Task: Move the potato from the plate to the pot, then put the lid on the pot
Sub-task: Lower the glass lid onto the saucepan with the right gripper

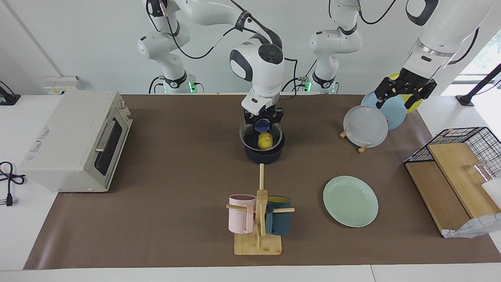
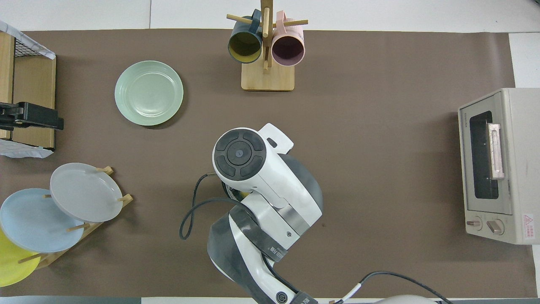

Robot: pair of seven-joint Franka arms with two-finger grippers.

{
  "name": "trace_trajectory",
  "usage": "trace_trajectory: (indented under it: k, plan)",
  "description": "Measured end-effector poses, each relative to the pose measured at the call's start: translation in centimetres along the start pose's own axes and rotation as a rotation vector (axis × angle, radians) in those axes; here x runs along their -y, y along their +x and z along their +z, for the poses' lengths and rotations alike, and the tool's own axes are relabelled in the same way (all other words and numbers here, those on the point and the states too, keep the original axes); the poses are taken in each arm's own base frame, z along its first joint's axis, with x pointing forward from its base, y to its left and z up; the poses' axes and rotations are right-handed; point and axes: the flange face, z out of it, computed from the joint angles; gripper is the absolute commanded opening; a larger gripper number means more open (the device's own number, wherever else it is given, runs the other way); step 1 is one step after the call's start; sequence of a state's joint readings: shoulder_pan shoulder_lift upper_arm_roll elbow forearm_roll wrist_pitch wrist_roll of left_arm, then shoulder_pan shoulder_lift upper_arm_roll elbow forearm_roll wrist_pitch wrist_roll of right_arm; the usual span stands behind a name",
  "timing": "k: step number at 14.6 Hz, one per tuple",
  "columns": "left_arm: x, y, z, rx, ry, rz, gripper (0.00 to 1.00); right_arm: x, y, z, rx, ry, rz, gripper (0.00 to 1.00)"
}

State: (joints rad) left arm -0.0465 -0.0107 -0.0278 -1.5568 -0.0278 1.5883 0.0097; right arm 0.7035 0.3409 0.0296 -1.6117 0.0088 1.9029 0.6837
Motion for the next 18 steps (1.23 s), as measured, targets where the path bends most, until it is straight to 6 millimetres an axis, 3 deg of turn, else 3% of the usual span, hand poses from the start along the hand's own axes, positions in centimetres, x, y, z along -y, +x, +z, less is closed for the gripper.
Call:
trace_trajectory:
  k: [4,8,18]
  plan:
    - [-0.2,0.6,1.0,0.015,0.015,0.007,1.00,0.9,0.1,0.9,-0.015,0.012,-0.010,0.00]
    - [-0.7,0.0,2.4,0.049,0.016,0.012,1.00,1.1,0.5,2.0,-0.016,0.013,-0.009,0.00]
    - [-0.6,-1.4,2.2,0.089,0.017,0.004,1.00,1.0,0.5,2.1,-0.030,0.023,-0.007,0.00]
